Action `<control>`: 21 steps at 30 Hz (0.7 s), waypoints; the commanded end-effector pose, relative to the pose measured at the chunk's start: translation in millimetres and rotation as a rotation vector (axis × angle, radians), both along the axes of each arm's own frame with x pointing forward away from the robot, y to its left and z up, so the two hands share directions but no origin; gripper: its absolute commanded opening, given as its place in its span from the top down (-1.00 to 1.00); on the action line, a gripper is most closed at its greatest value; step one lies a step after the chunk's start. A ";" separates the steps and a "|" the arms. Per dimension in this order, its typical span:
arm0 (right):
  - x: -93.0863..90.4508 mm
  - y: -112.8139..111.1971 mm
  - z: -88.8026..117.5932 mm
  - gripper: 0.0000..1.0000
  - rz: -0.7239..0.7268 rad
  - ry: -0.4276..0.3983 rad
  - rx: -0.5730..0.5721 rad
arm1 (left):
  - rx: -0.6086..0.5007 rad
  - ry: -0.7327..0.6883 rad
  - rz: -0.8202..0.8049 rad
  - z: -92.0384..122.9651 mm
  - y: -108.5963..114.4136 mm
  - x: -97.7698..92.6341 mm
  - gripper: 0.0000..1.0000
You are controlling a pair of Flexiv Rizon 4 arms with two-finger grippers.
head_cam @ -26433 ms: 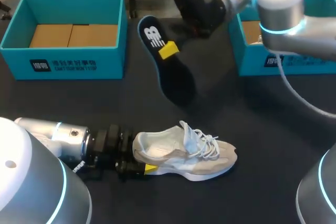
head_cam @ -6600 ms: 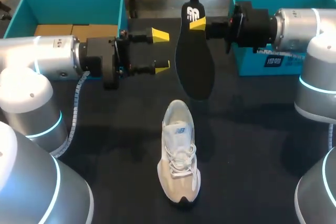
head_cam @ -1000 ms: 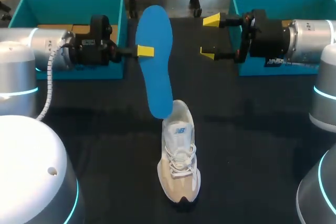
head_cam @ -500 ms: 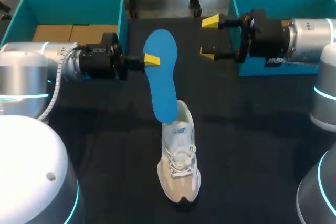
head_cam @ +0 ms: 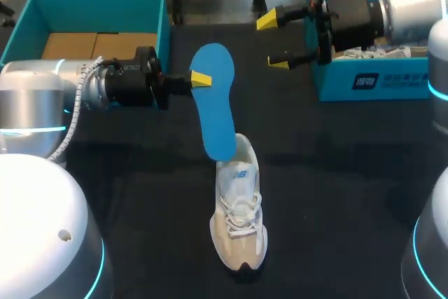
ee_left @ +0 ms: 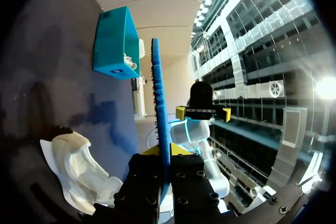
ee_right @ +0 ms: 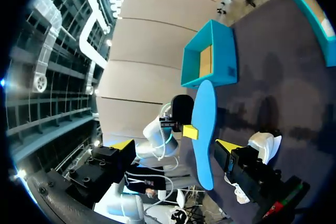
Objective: Take the shoe out of the shoebox, open the shoe tongue, remove and reinsert the insole, then place the shoe into the shoebox
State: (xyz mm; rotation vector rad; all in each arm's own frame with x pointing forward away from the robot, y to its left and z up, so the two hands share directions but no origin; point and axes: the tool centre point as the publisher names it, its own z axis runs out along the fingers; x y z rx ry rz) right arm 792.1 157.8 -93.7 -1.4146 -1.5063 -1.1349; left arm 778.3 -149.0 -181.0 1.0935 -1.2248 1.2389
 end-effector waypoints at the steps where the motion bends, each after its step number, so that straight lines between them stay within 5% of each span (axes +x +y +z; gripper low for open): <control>1: 14.1 5.5 12.9 -1.00 0.081 0.074 -0.293 | 0.003 0.014 0.013 1.2 -1.0 -3.0 1.00; 21: 12.3 34.1 67.0 -1.00 0.019 0.295 -0.965 | 0.007 0.080 0.049 4.5 -12.0 -0.5 1.00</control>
